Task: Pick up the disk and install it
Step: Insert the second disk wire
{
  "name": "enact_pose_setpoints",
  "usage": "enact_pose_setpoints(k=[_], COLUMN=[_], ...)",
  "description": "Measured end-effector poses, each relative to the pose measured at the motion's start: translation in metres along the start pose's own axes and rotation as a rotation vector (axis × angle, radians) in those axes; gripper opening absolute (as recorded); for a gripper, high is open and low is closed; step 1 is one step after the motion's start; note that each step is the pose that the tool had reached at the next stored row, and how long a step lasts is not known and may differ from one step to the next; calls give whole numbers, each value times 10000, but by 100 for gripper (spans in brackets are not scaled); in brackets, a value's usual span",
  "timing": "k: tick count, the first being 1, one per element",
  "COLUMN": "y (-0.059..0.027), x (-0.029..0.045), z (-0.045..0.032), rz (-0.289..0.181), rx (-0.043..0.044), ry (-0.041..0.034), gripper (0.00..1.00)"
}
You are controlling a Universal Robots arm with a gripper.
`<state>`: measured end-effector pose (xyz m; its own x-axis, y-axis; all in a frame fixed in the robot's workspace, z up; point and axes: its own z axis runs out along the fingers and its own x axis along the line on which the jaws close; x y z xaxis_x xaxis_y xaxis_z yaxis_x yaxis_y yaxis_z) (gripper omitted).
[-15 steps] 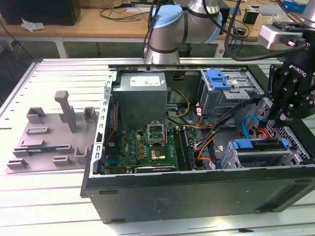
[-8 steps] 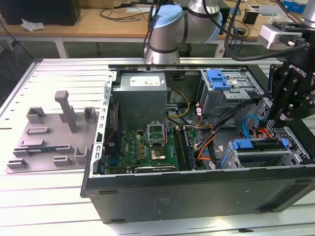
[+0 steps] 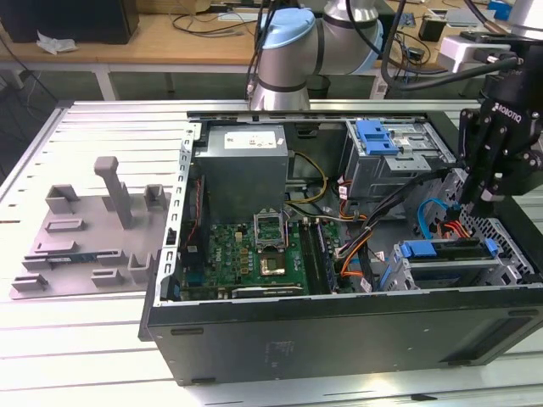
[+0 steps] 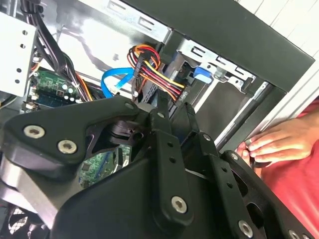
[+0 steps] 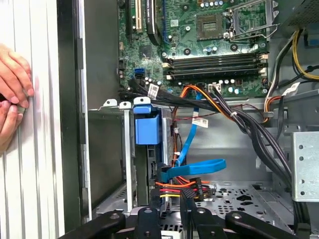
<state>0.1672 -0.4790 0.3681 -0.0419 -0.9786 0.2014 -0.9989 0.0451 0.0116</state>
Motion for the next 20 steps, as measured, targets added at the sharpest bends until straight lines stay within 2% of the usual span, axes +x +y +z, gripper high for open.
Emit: enact_pose_setpoints(k=[3, 15, 18, 19, 20], y=[7, 204, 224, 223, 224], x=[-1, 34, 40, 40, 39], z=[0, 10, 11, 11, 11], rz=[0, 13, 19, 22, 33], rx=[0, 62, 91, 102, 112], ry=[8, 5, 4, -29, -123], gripper=[30, 30, 30, 30, 30])
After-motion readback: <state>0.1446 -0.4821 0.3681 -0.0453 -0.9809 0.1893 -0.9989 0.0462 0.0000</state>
